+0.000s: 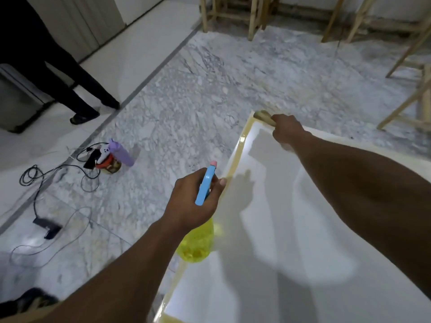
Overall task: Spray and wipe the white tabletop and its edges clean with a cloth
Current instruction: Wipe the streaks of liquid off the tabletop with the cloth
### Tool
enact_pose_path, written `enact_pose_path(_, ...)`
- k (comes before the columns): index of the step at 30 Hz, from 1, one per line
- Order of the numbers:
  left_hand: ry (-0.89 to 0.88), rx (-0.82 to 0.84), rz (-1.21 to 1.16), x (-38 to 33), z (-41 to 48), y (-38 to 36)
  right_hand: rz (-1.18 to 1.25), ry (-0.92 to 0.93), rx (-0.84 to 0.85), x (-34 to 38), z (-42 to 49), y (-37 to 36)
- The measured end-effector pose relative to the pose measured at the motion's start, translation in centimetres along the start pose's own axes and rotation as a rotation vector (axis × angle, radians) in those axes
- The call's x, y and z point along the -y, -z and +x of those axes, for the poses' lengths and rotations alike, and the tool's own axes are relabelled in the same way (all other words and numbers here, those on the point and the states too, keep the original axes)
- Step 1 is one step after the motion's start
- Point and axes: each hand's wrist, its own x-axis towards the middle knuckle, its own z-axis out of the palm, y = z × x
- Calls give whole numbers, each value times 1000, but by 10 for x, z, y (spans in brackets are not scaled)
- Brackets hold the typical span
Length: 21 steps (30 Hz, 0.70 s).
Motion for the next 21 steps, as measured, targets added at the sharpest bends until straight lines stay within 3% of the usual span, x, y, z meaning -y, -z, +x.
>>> enact_pose_path(3, 27, 2, 18, 8, 7, -2, -142, -20, 103, -5, -2, -53)
enact_pose_path(7, 73, -6, 0, 16, 11, -1, -263, 166, -181, -6, -38, -111)
enact_pose_path(8, 75, -8, 1, 17, 11, -1, -263, 163, -172, -3, -46, -115)
enact_pose_path(14, 65, -2, -2, 20, -2, 6, -359, 93, 110, 24, -116, -135)
enact_pose_path(21, 12, 68, 16, 29, -43, 36, -522, 181, 216, 78, -268, -161)
